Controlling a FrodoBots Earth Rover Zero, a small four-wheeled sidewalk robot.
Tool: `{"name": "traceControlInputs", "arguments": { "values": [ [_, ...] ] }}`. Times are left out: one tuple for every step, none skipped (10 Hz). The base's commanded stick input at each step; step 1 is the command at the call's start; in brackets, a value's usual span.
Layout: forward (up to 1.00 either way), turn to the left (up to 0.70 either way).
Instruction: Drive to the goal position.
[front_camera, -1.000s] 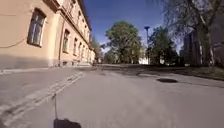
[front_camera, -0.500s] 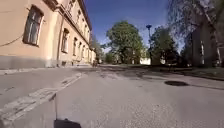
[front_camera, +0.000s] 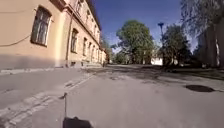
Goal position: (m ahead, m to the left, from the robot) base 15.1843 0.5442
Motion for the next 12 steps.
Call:
{"name": "traceControlInputs", "arguments": {
  "values": [
    [1.0, 0.0],
    [1.0, 0.0],
    [1.0, 0.0],
    [1.0, 0.0],
    [1.0, 0.0],
    [1.0, 0.0],
    [1.0, 0.0],
    [1.0, 0.0],
    [1.0, 0.0],
    [1.0, 0.0],
    [1.0, 0.0],
    [1.0, 0.0]
  ]
}}
